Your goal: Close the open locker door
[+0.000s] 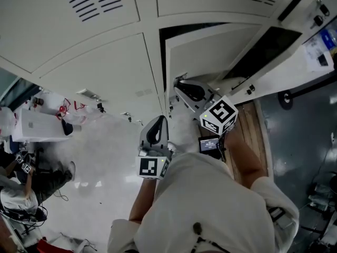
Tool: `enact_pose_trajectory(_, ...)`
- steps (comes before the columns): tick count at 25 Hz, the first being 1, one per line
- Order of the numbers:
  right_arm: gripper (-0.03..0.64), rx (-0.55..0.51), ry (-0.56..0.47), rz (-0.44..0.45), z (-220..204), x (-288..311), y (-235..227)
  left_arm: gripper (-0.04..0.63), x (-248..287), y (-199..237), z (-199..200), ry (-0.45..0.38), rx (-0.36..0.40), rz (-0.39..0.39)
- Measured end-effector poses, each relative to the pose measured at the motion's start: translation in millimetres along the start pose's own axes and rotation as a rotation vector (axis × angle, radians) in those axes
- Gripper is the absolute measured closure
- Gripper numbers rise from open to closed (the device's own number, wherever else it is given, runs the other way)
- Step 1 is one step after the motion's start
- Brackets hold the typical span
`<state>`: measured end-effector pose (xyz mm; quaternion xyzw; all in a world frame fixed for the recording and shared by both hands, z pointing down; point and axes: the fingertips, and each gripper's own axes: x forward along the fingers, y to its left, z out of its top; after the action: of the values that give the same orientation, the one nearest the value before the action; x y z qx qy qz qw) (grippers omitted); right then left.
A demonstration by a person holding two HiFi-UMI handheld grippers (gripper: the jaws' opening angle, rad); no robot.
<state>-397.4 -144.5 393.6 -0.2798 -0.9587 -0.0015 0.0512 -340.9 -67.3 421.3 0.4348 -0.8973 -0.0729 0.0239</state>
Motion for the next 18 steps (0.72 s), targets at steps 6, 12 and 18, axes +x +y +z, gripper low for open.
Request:
enact_pose_trajectory(6, 0.569, 0.031, -0.009, -0.045, 1, 8, -7, 0.588, -4, 16, -1, 0.004, -0.003, -0.002)
enact_pose_trajectory(12, 0.569, 0.058, -0.019, -0.089, 3, 16, -14, 0.588, -6, 24, -1, 0.002, -0.005, -0.003)
enact_pose_trajectory(18, 0.569, 0.073, -0.022, -0.118, 3, 22, -20, 0.588, -3, 33, 0, 0.0, -0.008, -0.009)
